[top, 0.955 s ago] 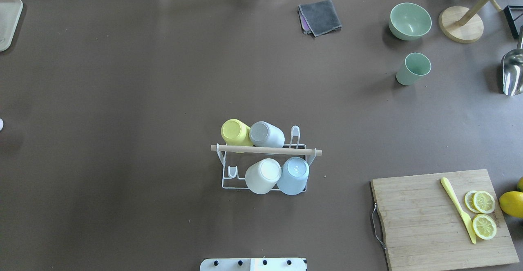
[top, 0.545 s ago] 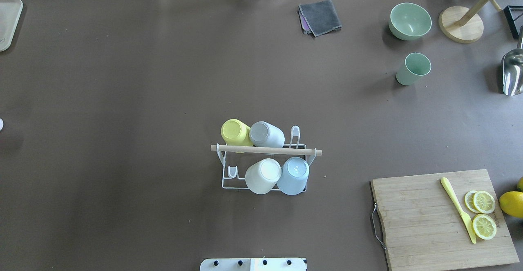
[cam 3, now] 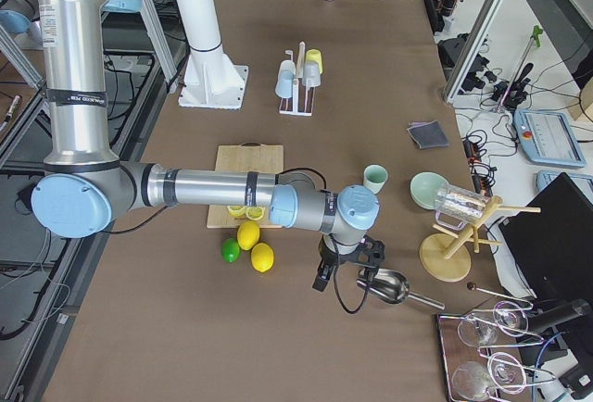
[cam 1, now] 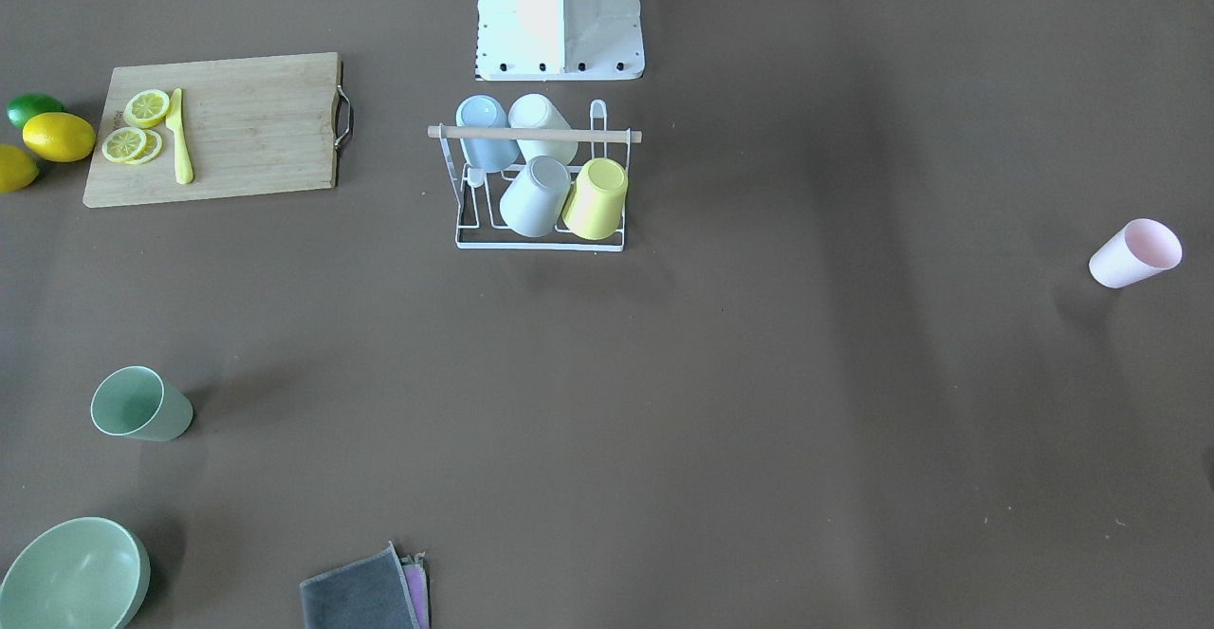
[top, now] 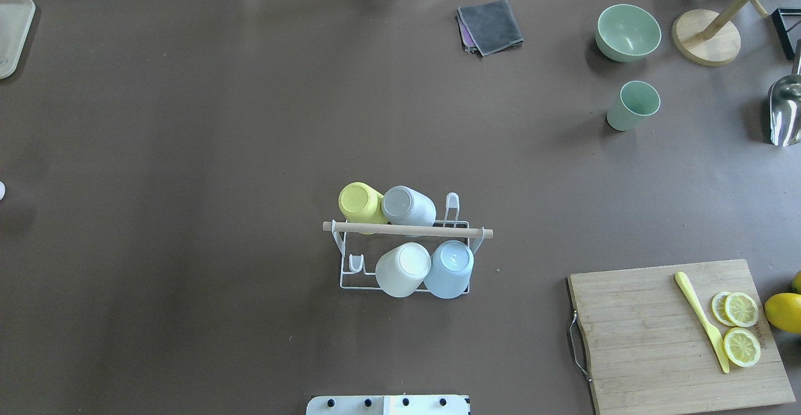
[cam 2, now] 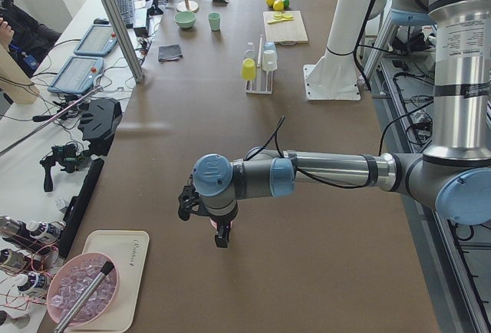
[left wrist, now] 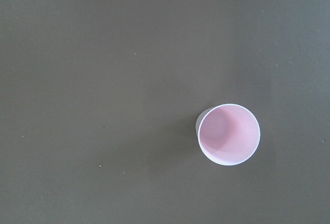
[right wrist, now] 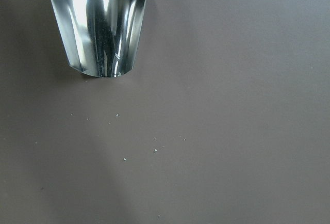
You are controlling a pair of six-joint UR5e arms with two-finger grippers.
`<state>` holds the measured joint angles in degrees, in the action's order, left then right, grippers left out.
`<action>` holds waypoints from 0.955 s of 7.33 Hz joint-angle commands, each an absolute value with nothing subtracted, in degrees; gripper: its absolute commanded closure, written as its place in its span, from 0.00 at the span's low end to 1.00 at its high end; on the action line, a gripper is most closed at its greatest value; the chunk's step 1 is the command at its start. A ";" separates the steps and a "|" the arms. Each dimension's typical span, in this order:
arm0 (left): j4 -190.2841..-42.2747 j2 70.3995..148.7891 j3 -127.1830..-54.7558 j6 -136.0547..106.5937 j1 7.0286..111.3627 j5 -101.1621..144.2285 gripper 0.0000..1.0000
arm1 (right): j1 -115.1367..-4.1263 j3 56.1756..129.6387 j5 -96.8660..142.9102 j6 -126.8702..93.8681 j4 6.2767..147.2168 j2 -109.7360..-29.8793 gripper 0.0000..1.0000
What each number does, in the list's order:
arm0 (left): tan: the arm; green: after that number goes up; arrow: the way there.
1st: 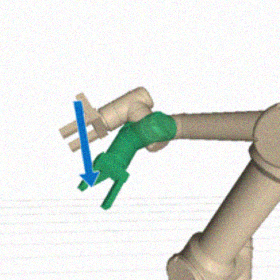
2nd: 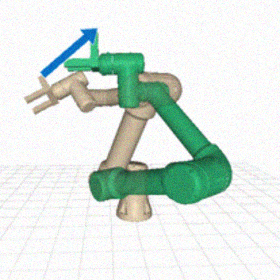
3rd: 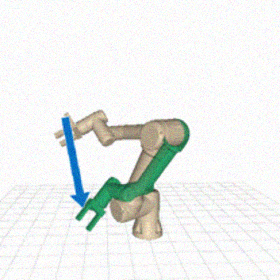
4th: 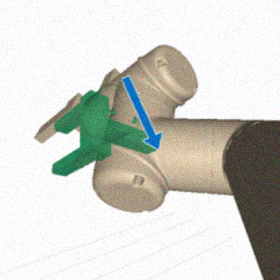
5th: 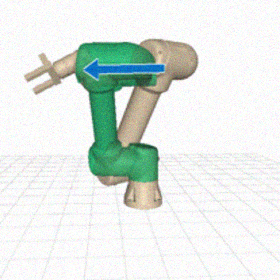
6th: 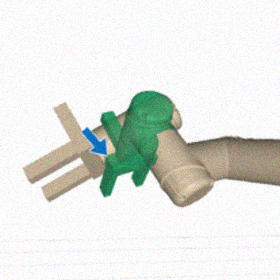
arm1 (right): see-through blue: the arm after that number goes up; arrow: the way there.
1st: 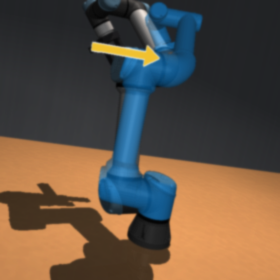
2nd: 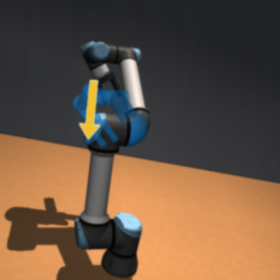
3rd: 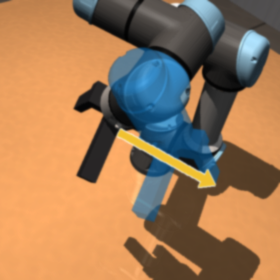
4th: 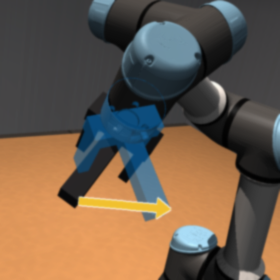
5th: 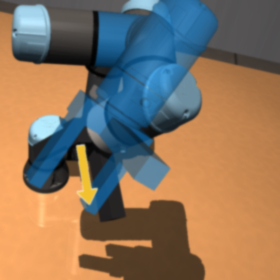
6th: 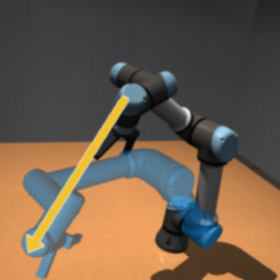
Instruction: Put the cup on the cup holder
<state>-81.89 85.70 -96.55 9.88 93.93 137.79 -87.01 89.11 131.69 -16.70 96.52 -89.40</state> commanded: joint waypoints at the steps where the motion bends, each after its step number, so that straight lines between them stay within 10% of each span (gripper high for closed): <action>1: -82.00 85.69 -95.89 9.93 93.78 137.81 0.02 | -87.01 89.47 132.18 -16.79 96.50 -89.30 0.00; 7: -82.79 91.13 -97.90 9.67 87.37 137.20 0.02 | -87.01 89.38 132.28 -16.79 96.50 -89.38 0.00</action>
<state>-82.97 89.28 -96.98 9.83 88.88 137.38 -87.01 89.39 132.26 -16.79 96.50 -89.38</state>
